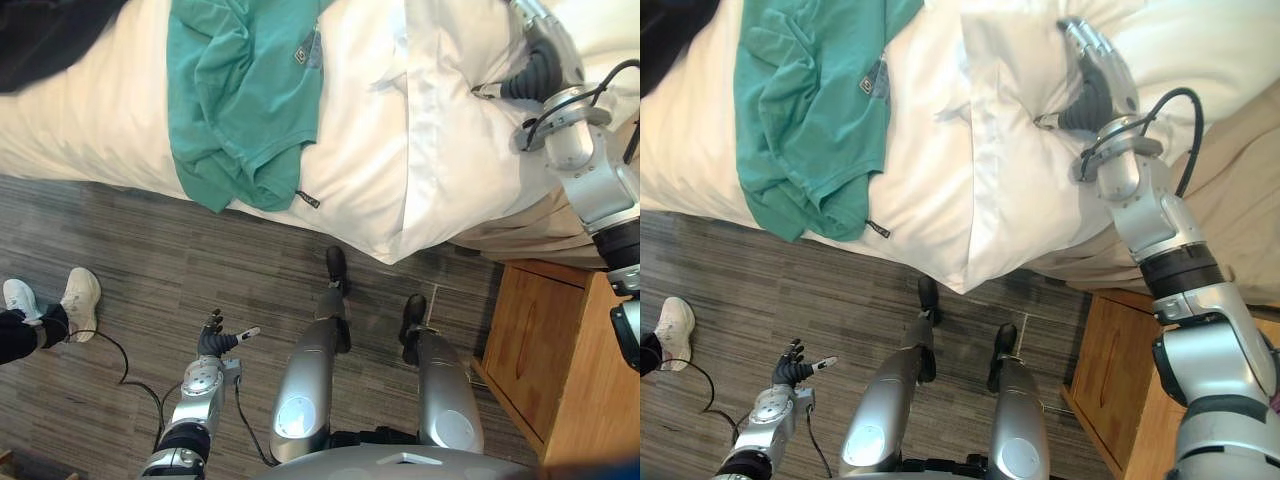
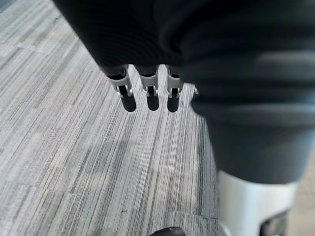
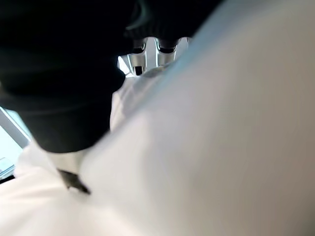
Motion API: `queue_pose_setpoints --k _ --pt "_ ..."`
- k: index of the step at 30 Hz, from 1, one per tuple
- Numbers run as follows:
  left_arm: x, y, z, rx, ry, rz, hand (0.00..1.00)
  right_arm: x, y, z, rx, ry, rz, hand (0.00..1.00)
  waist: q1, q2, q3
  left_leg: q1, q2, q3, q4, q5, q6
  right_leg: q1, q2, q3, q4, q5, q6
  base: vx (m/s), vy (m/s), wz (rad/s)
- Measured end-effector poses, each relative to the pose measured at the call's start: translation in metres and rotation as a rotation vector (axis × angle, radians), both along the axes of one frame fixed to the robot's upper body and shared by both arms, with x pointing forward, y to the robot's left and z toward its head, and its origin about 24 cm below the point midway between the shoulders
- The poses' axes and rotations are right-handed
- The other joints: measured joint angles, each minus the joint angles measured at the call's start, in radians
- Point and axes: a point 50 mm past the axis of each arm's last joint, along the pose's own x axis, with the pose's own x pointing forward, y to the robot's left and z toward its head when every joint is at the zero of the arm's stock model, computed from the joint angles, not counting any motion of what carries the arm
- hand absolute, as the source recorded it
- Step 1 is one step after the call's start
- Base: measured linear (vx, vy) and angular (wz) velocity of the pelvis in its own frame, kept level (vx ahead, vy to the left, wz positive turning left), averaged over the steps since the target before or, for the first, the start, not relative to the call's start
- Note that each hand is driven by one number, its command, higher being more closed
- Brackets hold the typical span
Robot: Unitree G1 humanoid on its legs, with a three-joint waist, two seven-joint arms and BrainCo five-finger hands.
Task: Tidy the bed and pick cloth on bed and put in laundry
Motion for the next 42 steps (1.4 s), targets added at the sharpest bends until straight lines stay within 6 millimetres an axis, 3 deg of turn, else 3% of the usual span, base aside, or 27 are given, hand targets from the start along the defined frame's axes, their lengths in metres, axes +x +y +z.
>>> queue_pose_setpoints --k 4,10,16,19,22,24,27,28,38,41,42 --pt "0.001 -0.002 -0.001 0.000 0.009 -0.012 0.00 0.004 -0.007 -0.003 0.010 0.026 -0.025 1.00 0.003 0.005 -0.003 0.000 0.000 -0.002 0.000 0.003 -0.005 -0.008 -0.003 0.000 0.023 -0.010 -0.003 0.00 -0.014 0.02" --pt "0.001 -0.010 -0.005 -0.014 0.023 -0.043 0.00 0.003 -0.023 -0.026 0.147 0.102 -0.026 1.00 0.002 0.011 -0.007 0.029 -0.005 0.000 0.000 0.007 -0.002 0.009 -0.008 0.004 0.047 -0.025 -0.003 0.02 -0.035 0.02" --pt "-0.002 -0.016 -0.009 -0.011 0.051 -0.073 0.00 -0.022 -0.038 -0.078 0.328 0.170 -0.015 1.00 -0.014 0.009 -0.008 0.111 -0.006 0.006 -0.007 -0.002 -0.012 0.097 -0.007 0.012 0.013 -0.025 -0.002 0.03 -0.033 -0.04" --pt "-0.015 -0.014 -0.016 -0.006 0.101 -0.069 0.00 -0.039 -0.041 -0.109 0.435 0.201 -0.022 1.00 -0.031 -0.007 -0.022 0.150 -0.003 0.032 -0.007 -0.010 -0.022 0.128 -0.004 0.036 -0.001 -0.024 0.001 0.02 -0.040 -0.20" --pt "-0.036 -0.007 -0.024 0.001 0.160 -0.031 0.00 -0.059 -0.046 -0.145 0.534 0.260 -0.064 1.00 -0.056 -0.031 -0.072 0.181 -0.002 0.036 -0.007 -0.024 -0.041 0.170 -0.002 0.045 -0.037 -0.018 0.009 0.06 -0.037 -0.11" --pt "-0.048 -0.003 -0.029 -0.006 0.199 -0.010 0.00 -0.072 -0.050 -0.166 0.589 0.297 -0.107 1.00 -0.057 -0.052 -0.104 0.207 0.000 0.056 -0.007 -0.039 -0.058 0.189 0.001 0.066 -0.063 -0.012 0.014 0.09 -0.031 -0.31" --pt "-0.062 -0.001 -0.034 0.004 0.254 -0.010 0.00 -0.092 -0.058 -0.193 0.673 0.338 -0.188 1.00 -0.063 -0.059 -0.151 0.246 0.005 0.083 -0.007 -0.063 -0.052 0.239 0.009 0.092 -0.122 0.009 0.018 0.09 -0.015 -0.30" --pt "-0.064 -0.001 -0.035 0.001 0.263 -0.001 0.00 -0.094 -0.059 -0.197 0.689 0.340 -0.200 0.00 -0.065 -0.059 -0.159 0.253 0.005 0.088 -0.007 -0.067 -0.052 0.248 0.011 0.097 -0.135 0.014 0.019 0.11 -0.012 -0.32" --pt "-0.082 -0.015 -0.047 -0.046 0.326 0.048 0.00 -0.116 -0.042 -0.248 0.892 0.440 -0.291 0.00 -0.077 -0.056 -0.245 0.357 0.024 0.168 -0.009 -0.118 -0.059 0.363 0.029 0.161 -0.244 0.049 0.023 0.09 -0.024 -0.23" --pt "-0.089 -0.027 -0.053 -0.088 0.342 0.064 0.00 -0.132 -0.038 -0.269 0.980 0.487 -0.341 0.00 -0.076 -0.057 -0.264 0.389 0.031 0.192 -0.009 -0.129 -0.073 0.392 0.031 0.172 -0.255 0.050 0.022 0.10 -0.024 -0.20" --pt "-0.091 -0.035 -0.055 -0.117 0.344 0.082 0.00 -0.145 -0.035 -0.284 1.028 0.532 -0.378 0.00 -0.078 -0.057 -0.274 0.401 0.036 0.203 -0.012 -0.133 -0.078 0.406 0.033 0.174 -0.256 0.050 0.022 0.08 -0.035 -0.19"
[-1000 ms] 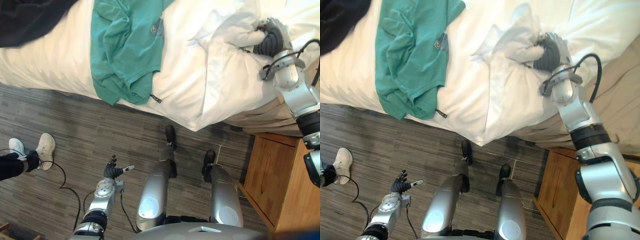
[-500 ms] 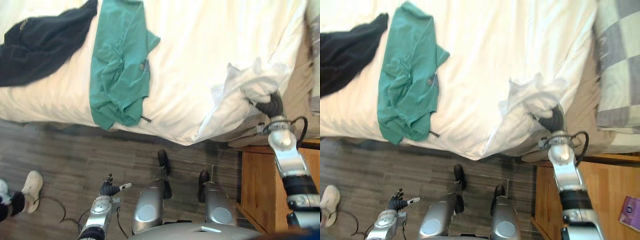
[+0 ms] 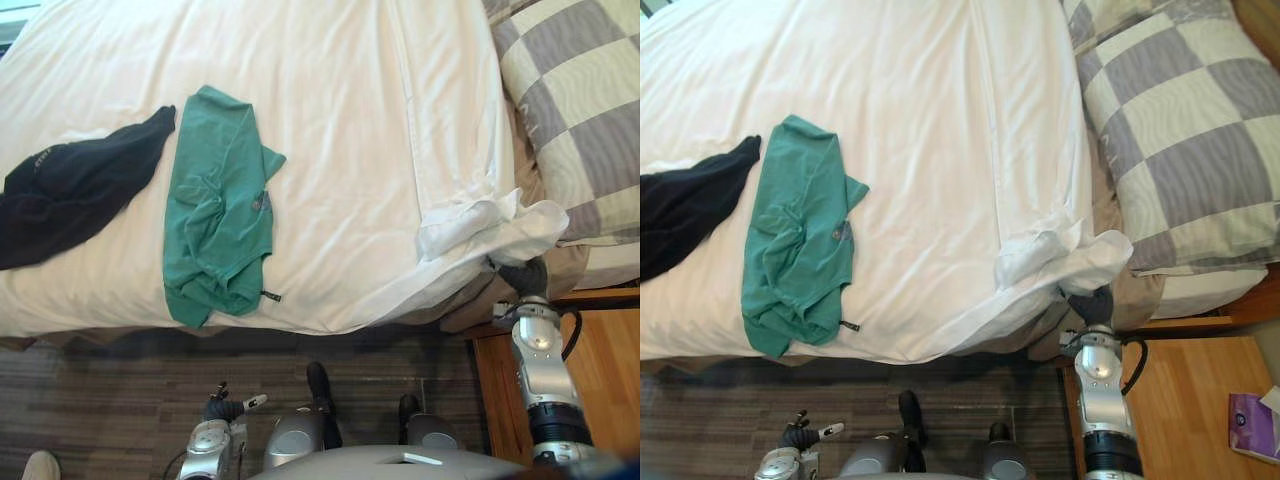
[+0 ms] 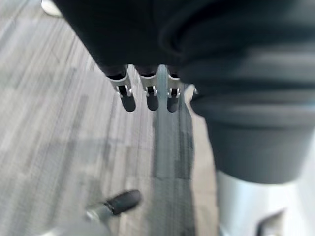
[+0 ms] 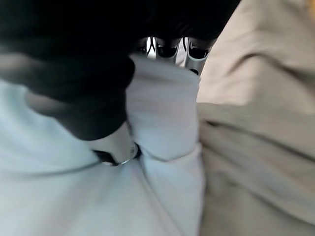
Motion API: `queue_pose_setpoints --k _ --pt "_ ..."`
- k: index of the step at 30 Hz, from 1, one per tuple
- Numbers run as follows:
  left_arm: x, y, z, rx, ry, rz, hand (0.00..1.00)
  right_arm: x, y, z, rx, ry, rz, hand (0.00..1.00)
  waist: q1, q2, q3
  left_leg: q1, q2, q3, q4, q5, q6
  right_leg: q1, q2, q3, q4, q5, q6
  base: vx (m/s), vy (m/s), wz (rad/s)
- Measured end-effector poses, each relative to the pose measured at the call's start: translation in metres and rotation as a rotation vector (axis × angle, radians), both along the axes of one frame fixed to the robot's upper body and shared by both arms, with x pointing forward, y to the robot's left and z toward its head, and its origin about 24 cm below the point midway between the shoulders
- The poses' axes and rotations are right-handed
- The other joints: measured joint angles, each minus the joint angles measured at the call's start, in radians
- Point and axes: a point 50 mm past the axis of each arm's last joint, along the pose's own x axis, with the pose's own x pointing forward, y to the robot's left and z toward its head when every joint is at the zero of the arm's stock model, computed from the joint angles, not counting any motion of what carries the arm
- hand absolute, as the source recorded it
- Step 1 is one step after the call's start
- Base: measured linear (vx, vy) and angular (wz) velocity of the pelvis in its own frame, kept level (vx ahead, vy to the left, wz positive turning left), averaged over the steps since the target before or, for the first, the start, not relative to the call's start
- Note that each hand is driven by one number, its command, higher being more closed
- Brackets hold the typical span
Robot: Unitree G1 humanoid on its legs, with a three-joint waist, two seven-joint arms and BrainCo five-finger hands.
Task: Tidy the bed and pick cloth on bed and put in laundry
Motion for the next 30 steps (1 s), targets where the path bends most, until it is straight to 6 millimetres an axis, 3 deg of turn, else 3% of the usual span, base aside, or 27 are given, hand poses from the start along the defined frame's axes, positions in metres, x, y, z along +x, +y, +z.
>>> queue_pose_setpoints --k 4,7,10,13,18,19,22,30 --pt "-0.002 -0.010 -0.003 -0.032 0.003 0.020 0.00 -0.032 0.005 -0.037 0.116 0.147 -0.079 0.00 -0.002 -0.001 -0.020 0.023 0.018 0.044 -0.002 -0.006 -0.008 0.007 0.012 0.015 0.002 0.001 -0.002 0.04 -0.041 -0.25" --pt "-0.009 -0.013 -0.005 -0.052 0.011 0.069 0.00 -0.073 0.007 -0.072 0.234 0.304 -0.194 0.00 -0.002 0.004 -0.035 0.040 0.030 0.076 -0.002 -0.017 -0.006 0.008 0.021 0.024 0.002 0.002 -0.003 0.01 -0.036 -0.26" --pt "-0.015 -0.015 -0.007 -0.067 0.018 0.128 0.00 -0.107 0.003 -0.088 0.310 0.371 -0.319 0.00 -0.015 0.011 -0.043 0.054 0.031 0.102 -0.003 -0.027 0.000 0.009 0.019 0.030 0.002 0.002 -0.003 0.00 0.002 -0.22" --pt "-0.020 -0.013 -0.007 -0.066 0.024 0.153 0.00 -0.128 0.002 -0.098 0.364 0.412 -0.407 0.00 -0.026 0.005 -0.056 0.055 0.031 0.114 -0.003 -0.034 -0.001 0.006 0.017 0.033 0.001 0.002 -0.004 -0.01 0.012 -0.11" --pt "-0.024 -0.010 -0.008 -0.065 0.030 0.188 0.00 -0.139 0.003 -0.103 0.421 0.413 -0.509 0.00 -0.029 -0.018 -0.075 0.055 0.027 0.125 -0.003 -0.040 0.005 0.003 0.012 0.037 -0.001 0.004 -0.006 0.00 0.009 -0.03" --pt "-0.025 -0.010 -0.008 -0.063 0.032 0.191 0.00 -0.139 0.001 -0.102 0.414 0.411 -0.525 1.00 -0.027 -0.021 -0.082 0.055 0.025 0.126 -0.003 -0.041 0.007 0.004 0.009 0.037 -0.003 0.004 -0.006 0.00 0.000 0.00" --pt "-0.027 -0.010 -0.008 -0.053 0.036 0.198 0.00 -0.131 -0.004 -0.092 0.376 0.373 -0.531 1.00 -0.032 -0.024 -0.090 0.056 0.021 0.127 -0.003 -0.053 0.012 0.008 0.004 0.036 -0.009 0.007 -0.005 0.05 0.016 -0.01" --pt "-0.028 -0.008 -0.007 -0.046 0.029 0.198 0.00 -0.074 -0.029 -0.003 0.209 -0.050 -0.455 1.00 -0.034 -0.035 -0.100 0.054 0.025 0.127 -0.003 -0.062 0.007 0.008 0.006 0.021 -0.011 0.025 0.002 0.04 0.000 -0.01"
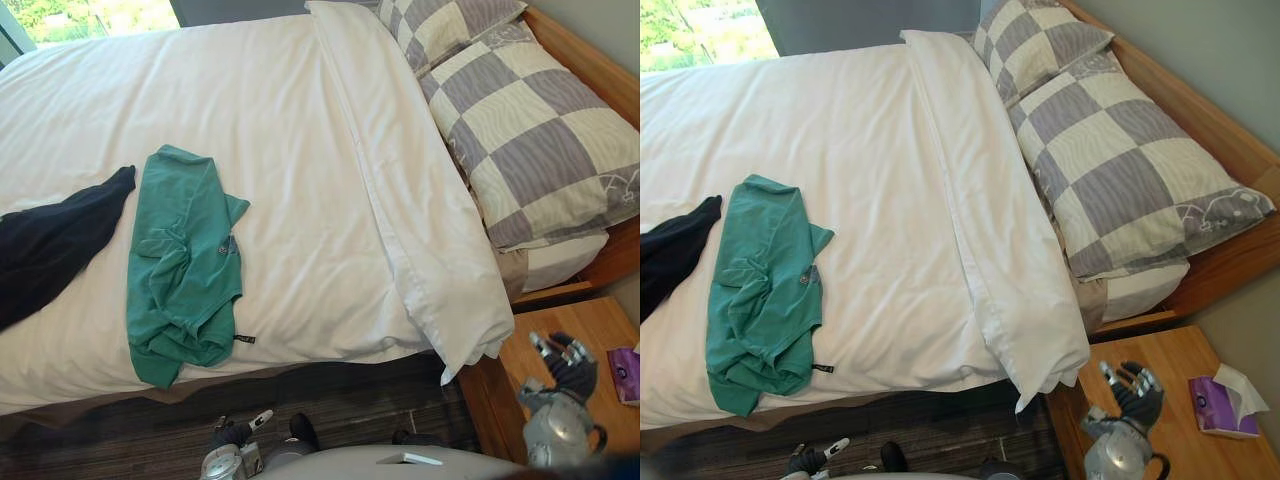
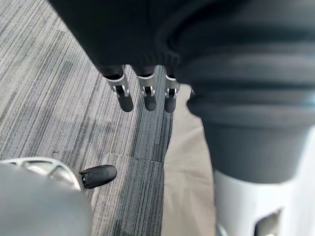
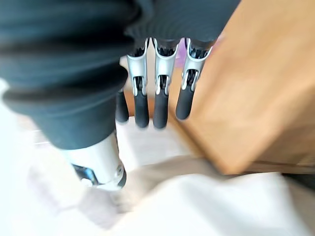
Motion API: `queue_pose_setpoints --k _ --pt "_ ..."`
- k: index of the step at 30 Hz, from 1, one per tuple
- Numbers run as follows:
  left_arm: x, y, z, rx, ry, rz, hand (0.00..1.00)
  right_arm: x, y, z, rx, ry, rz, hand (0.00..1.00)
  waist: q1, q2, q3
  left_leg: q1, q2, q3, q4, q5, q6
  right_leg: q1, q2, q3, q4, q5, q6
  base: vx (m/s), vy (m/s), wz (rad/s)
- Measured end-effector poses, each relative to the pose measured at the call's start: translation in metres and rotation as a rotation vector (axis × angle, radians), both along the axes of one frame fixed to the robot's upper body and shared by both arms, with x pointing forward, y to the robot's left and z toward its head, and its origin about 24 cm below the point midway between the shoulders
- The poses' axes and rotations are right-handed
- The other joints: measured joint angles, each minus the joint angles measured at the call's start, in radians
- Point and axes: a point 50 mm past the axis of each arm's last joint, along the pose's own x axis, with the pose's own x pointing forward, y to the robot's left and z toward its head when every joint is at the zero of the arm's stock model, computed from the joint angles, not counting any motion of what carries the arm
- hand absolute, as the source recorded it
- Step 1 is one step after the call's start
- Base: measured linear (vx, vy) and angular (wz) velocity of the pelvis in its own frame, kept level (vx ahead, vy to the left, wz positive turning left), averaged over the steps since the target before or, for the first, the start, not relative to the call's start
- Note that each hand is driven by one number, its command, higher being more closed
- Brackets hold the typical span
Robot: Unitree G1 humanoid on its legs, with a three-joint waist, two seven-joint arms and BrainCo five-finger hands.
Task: Tidy the bed and pick cloth on bed and put in laundry
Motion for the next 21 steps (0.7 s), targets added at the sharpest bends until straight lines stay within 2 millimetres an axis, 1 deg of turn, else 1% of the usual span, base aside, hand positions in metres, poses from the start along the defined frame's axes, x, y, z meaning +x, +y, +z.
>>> queue_pose_setpoints --k 1,4,5,7,10,12,13,15,16,18,19,20,21 --pt "0.000 0.001 0.000 0.002 0.001 -0.004 0.00 0.010 0.001 0.012 -0.016 -0.059 0.010 1.00 0.000 -0.002 -0.002 0.000 0.000 -0.003 0.000 0.002 -0.003 0.000 0.000 -0.001 0.000 0.000 0.000 0.04 -0.002 0.02" --pt "0.000 0.002 0.000 0.006 0.002 -0.011 0.00 0.026 0.007 0.033 -0.035 -0.182 0.037 1.00 0.000 -0.004 -0.004 -0.001 0.000 -0.014 0.000 0.009 0.002 0.000 0.000 -0.010 0.000 0.001 0.000 0.05 -0.009 0.08" --pt "0.000 0.002 0.000 0.006 0.003 -0.013 0.00 0.029 0.009 0.036 -0.031 -0.204 0.044 1.00 0.000 -0.004 -0.004 -0.003 -0.001 -0.018 0.000 0.010 0.002 0.000 0.000 -0.014 0.000 0.001 0.000 0.03 -0.016 0.16" --pt "0.002 0.001 0.001 0.011 0.006 -0.049 0.00 0.043 0.014 0.047 -0.003 -0.288 0.065 1.00 0.000 -0.002 -0.005 -0.011 -0.002 -0.041 0.001 0.019 0.003 0.002 0.000 -0.029 0.000 0.001 0.000 0.02 -0.016 0.21" --pt "0.002 0.001 0.000 0.010 0.011 -0.053 0.00 0.062 0.019 0.063 0.054 -0.415 0.092 1.00 -0.001 0.003 -0.005 -0.031 -0.004 -0.063 0.001 0.029 0.006 -0.005 0.000 -0.046 -0.002 0.001 0.000 0.00 -0.010 0.24" --pt "0.001 0.002 0.000 0.011 0.027 -0.072 0.00 0.084 0.026 0.084 0.073 -0.520 0.157 1.00 0.003 0.015 0.003 -0.047 -0.005 -0.087 0.001 0.042 0.010 -0.010 0.000 -0.062 -0.002 0.001 0.000 -0.03 -0.005 0.27" --pt "0.001 0.002 -0.001 0.013 0.031 -0.086 0.00 0.090 0.028 0.091 0.073 -0.549 0.174 1.00 0.005 0.019 0.006 -0.053 -0.005 -0.090 0.001 0.045 0.011 -0.013 0.000 -0.063 -0.002 0.001 0.000 -0.06 0.003 0.20" --pt "0.004 -0.002 -0.001 0.006 0.033 -0.119 0.00 0.114 0.035 0.122 0.059 -0.674 0.230 1.00 0.006 0.046 0.026 -0.095 -0.007 -0.111 0.001 0.060 0.018 -0.050 0.000 -0.070 0.005 0.000 -0.001 -0.08 0.007 0.17" --pt "0.005 -0.003 -0.001 0.001 0.028 -0.121 0.00 0.119 0.035 0.129 0.058 -0.702 0.239 1.00 0.007 0.053 0.036 -0.105 -0.008 -0.112 0.001 0.063 0.021 -0.057 0.000 -0.072 0.006 -0.001 -0.002 -0.10 0.015 0.15" --pt "0.007 -0.008 -0.002 -0.011 0.025 -0.142 0.00 0.136 0.039 0.151 0.084 -0.777 0.276 1.00 0.017 0.081 0.075 -0.139 -0.008 -0.113 0.002 0.071 0.022 -0.104 -0.001 -0.072 0.041 -0.007 -0.011 -0.10 0.024 0.08" --pt "0.008 -0.008 -0.001 -0.018 0.018 -0.133 0.00 0.140 0.039 0.156 0.098 -0.797 0.281 1.00 0.024 0.087 0.084 -0.146 -0.008 -0.112 0.004 0.074 0.023 -0.119 -0.002 -0.072 0.056 -0.011 -0.013 -0.09 0.021 0.00" --pt "0.013 -0.009 0.000 -0.022 0.003 -0.131 0.00 0.144 0.040 0.165 0.111 -0.830 0.284 1.00 0.035 0.093 0.110 -0.153 -0.009 -0.111 0.007 0.079 0.023 -0.142 -0.004 -0.070 0.086 -0.019 -0.016 -0.09 0.002 0.09" --pt "0.022 -0.008 0.002 -0.023 -0.022 -0.134 0.00 0.148 0.041 0.178 0.124 -0.879 0.292 1.00 0.037 0.094 0.141 -0.187 -0.010 -0.113 0.035 0.078 0.026 -0.186 -0.012 -0.071 0.145 -0.041 -0.016 -0.09 -0.011 0.17"
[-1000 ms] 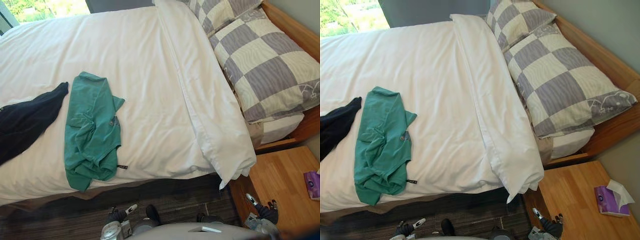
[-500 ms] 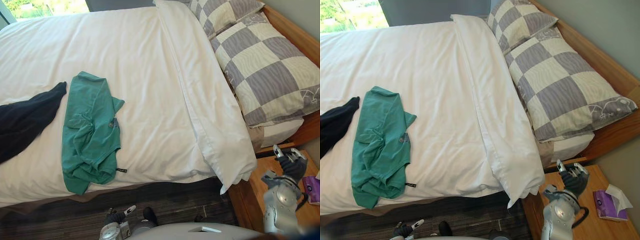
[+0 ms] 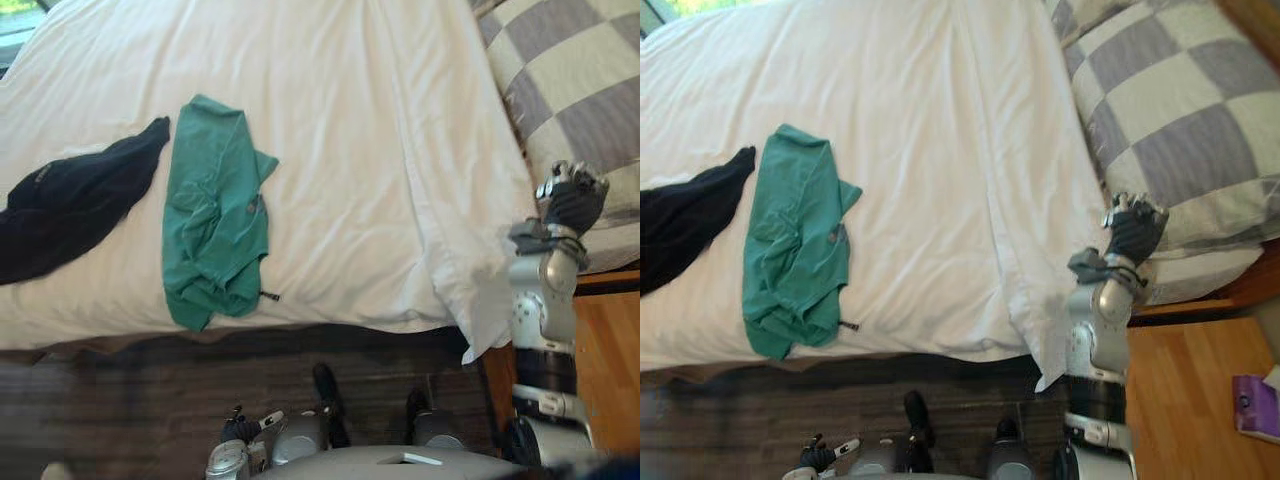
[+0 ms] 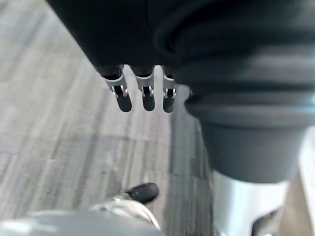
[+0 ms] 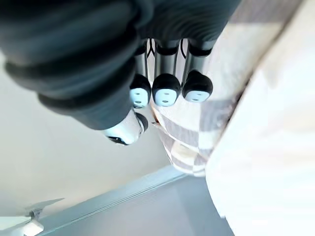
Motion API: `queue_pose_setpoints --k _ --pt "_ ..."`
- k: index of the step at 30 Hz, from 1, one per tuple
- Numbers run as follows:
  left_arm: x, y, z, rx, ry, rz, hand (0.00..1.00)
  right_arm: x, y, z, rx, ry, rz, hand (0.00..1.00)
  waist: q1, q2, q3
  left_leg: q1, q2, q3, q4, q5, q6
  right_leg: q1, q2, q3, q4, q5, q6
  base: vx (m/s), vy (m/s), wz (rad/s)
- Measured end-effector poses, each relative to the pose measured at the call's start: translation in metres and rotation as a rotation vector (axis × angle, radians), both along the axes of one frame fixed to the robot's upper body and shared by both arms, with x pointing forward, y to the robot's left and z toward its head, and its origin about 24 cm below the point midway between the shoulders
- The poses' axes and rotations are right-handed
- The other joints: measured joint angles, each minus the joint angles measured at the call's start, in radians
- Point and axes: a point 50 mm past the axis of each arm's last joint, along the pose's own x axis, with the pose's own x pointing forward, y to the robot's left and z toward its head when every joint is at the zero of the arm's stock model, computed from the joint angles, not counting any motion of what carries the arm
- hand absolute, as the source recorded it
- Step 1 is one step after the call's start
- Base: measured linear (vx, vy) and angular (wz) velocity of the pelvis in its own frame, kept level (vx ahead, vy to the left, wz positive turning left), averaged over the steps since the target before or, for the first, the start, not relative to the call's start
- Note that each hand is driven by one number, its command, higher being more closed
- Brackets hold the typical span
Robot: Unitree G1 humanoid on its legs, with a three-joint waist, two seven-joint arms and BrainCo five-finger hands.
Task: Tidy the bed and pick cloth on bed and put in laundry
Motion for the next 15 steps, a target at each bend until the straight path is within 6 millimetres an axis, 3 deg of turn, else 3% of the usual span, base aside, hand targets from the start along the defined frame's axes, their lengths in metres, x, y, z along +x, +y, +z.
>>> queue_pose_setpoints --k 4,7,12,15 --pt "0.036 0.002 0.015 -0.005 -0.139 0.006 0.00 0.003 0.000 0.036 0.004 -0.134 0.002 1.00 0.015 -0.004 0.098 -0.157 0.011 -0.027 0.180 -0.043 0.028 -0.147 -0.033 -0.015 0.184 -0.063 -0.009 -0.10 -0.051 0.28" --pt "0.061 0.003 0.029 -0.015 -0.247 0.002 0.00 -0.004 0.000 0.061 0.023 -0.249 0.004 1.00 0.018 0.010 0.137 -0.269 0.018 -0.035 0.263 -0.079 0.039 -0.249 -0.052 -0.027 0.271 -0.092 -0.010 -0.08 -0.032 0.24" --pt "0.093 0.007 0.052 -0.032 -0.409 0.021 0.00 -0.007 -0.007 0.079 0.082 -0.332 -0.035 1.00 0.021 0.023 0.189 -0.396 0.028 0.000 0.358 -0.099 0.058 -0.381 -0.084 -0.024 0.371 -0.117 -0.005 -0.04 0.014 0.17" --pt "0.100 0.004 0.056 -0.038 -0.440 0.018 0.00 -0.007 -0.012 0.076 0.138 -0.333 -0.055 1.00 0.024 0.039 0.213 -0.458 0.018 0.006 0.392 -0.107 0.069 -0.454 -0.103 -0.005 0.420 -0.132 0.003 0.01 0.034 0.05"
